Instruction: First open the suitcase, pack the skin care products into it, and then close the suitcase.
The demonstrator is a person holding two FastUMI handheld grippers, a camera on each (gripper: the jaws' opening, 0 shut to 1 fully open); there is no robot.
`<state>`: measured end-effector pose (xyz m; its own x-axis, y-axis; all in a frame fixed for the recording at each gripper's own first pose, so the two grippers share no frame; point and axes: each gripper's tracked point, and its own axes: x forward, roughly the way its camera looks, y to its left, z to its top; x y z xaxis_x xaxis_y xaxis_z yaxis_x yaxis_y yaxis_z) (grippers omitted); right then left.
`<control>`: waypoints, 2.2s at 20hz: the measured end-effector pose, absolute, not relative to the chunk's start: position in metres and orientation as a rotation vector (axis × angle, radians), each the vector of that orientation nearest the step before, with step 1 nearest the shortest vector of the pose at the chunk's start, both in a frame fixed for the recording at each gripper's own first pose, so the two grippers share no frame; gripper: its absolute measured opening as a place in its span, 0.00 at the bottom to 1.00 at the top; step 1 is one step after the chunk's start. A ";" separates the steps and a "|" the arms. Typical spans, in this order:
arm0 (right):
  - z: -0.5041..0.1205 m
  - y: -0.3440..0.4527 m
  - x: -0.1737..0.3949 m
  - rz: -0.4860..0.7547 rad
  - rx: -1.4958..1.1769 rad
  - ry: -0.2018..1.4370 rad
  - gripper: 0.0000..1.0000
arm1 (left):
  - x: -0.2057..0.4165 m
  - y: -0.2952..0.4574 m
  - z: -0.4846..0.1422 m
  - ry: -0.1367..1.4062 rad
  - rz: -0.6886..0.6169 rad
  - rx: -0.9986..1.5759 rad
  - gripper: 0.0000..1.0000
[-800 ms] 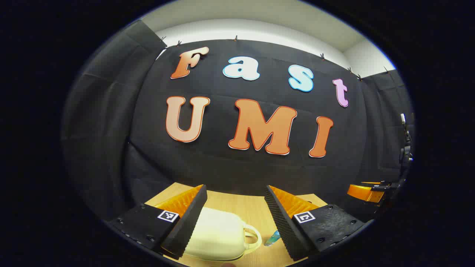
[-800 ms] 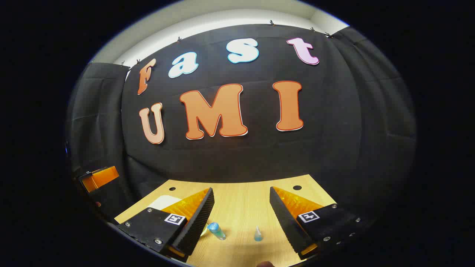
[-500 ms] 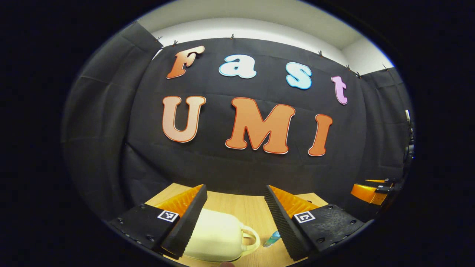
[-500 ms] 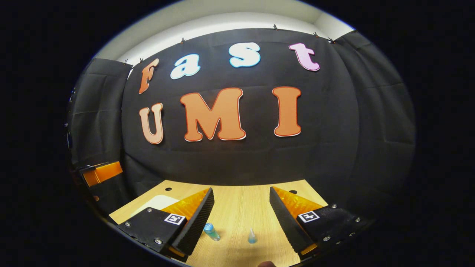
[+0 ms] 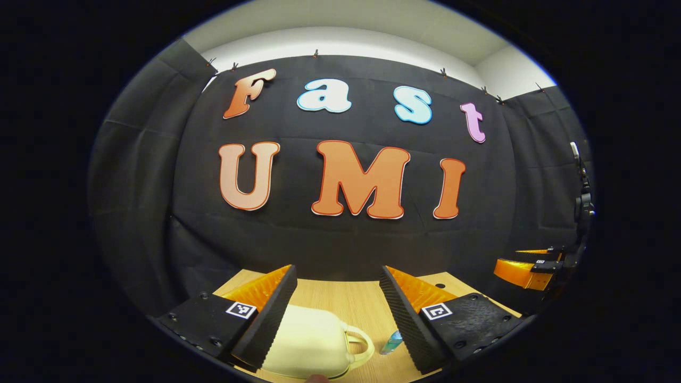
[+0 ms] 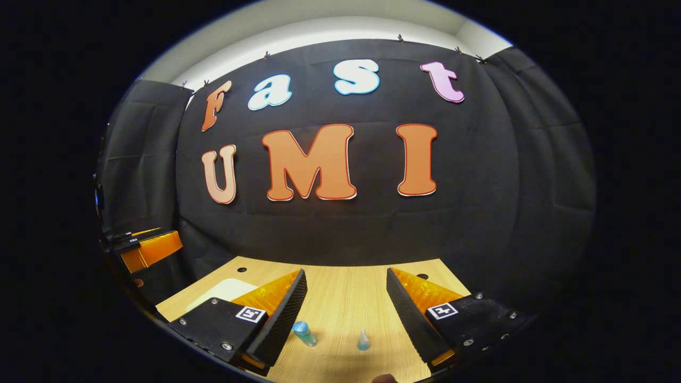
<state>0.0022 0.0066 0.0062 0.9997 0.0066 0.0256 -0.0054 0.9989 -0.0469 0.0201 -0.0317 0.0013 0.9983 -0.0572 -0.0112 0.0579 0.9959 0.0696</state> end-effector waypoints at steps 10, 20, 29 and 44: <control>-0.032 -0.016 0.001 -0.036 -0.039 0.074 0.95 | 0.035 -0.024 -0.041 0.064 0.007 0.300 0.97; -0.083 -0.075 -0.012 -0.157 0.041 0.208 0.95 | 0.042 -0.062 -0.166 0.271 -0.136 0.851 0.98; -0.126 -0.122 -0.029 -0.240 0.079 0.328 0.95 | 0.046 -0.086 -0.284 0.458 -0.340 1.220 0.98; -0.143 -0.175 -0.035 -0.336 0.087 0.407 0.95 | 0.085 -0.081 -0.353 0.646 -0.336 1.374 0.38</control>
<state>-0.0352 -0.1752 -0.1432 0.8639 -0.3028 -0.4024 0.3373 0.9413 0.0159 0.0846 -0.0812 -0.3530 0.7840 0.1451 -0.6035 0.5776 0.1856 0.7949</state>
